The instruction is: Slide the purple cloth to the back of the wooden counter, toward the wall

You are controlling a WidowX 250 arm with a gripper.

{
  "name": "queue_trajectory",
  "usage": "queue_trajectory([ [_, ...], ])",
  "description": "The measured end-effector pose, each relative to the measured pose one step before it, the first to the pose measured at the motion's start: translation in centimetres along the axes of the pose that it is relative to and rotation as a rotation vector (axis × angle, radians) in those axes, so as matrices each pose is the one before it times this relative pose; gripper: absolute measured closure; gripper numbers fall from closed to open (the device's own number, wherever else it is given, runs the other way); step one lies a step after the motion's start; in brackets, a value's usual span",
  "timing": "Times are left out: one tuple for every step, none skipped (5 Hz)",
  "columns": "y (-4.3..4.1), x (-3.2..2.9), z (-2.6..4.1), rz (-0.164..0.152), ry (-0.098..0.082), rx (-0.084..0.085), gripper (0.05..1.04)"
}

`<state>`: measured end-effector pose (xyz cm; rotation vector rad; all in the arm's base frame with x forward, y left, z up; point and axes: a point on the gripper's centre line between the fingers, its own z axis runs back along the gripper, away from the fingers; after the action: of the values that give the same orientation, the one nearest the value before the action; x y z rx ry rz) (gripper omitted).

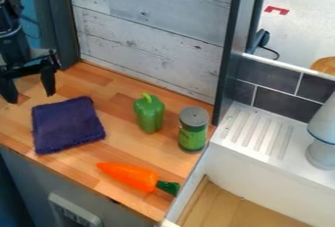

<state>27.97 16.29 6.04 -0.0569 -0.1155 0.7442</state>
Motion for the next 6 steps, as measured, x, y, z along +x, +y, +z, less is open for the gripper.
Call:
queue_trajectory([
  [0.125,-0.523,-0.963,-0.0019,0.0317,0.0059,0.083],
  [0.325,-0.989,-1.214,-0.0414,0.0026,0.0006,0.083],
  [0.277,-0.135,-0.816,-0.0677,-0.0374,0.0112,0.083],
  [-0.124,0.359,-0.467,-0.0742,-0.0548,0.0039,0.083],
  [-1.475,0.255,-0.394,-0.0999,-0.0417,-0.0016,0.083],
  [-0.858,0.156,-1.212,-0.062,-0.0076,0.0149,0.083],
])
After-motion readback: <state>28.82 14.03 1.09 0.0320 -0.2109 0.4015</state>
